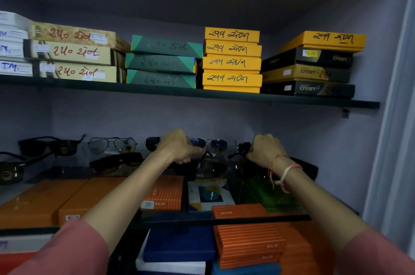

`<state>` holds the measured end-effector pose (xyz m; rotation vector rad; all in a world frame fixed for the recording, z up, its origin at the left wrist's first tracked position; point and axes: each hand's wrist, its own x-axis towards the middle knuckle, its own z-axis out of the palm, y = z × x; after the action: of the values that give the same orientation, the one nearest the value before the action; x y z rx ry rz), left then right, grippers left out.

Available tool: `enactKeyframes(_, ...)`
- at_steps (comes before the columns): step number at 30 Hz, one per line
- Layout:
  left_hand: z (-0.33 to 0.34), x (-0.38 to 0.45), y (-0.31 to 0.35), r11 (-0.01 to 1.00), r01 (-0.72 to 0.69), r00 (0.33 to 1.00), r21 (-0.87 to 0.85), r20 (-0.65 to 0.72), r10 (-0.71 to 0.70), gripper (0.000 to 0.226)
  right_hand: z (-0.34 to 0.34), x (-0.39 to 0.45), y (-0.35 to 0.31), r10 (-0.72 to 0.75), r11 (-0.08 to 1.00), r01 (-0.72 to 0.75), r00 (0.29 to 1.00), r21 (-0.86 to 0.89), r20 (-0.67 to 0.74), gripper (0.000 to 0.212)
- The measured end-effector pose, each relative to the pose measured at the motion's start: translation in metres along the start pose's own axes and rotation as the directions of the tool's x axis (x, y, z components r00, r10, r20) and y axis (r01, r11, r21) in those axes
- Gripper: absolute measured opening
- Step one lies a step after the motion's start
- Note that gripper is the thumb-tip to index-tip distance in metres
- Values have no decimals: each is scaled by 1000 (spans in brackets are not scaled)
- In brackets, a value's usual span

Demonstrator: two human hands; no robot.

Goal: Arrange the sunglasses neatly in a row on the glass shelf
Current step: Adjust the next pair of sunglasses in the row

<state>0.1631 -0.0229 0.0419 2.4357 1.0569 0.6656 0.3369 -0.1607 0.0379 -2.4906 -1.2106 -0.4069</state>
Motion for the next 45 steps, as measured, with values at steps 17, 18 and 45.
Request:
enactKeyframes(17,-71,-34,-103,901,-320,941,293,-10,337,23,22,-24,-126,-327,929,307,943,206,68,38)
enactKeyframes(18,-75,-38,-106,896,-347,927,278,-39,372,22,21,-26,-131,-304,921,279,951,273,52,39)
enactKeyframes(45,-99,-45,-108,922,-185,907,341,-302,293,24,-14,-27,-151,-173,886,192,981,421,-84,15)
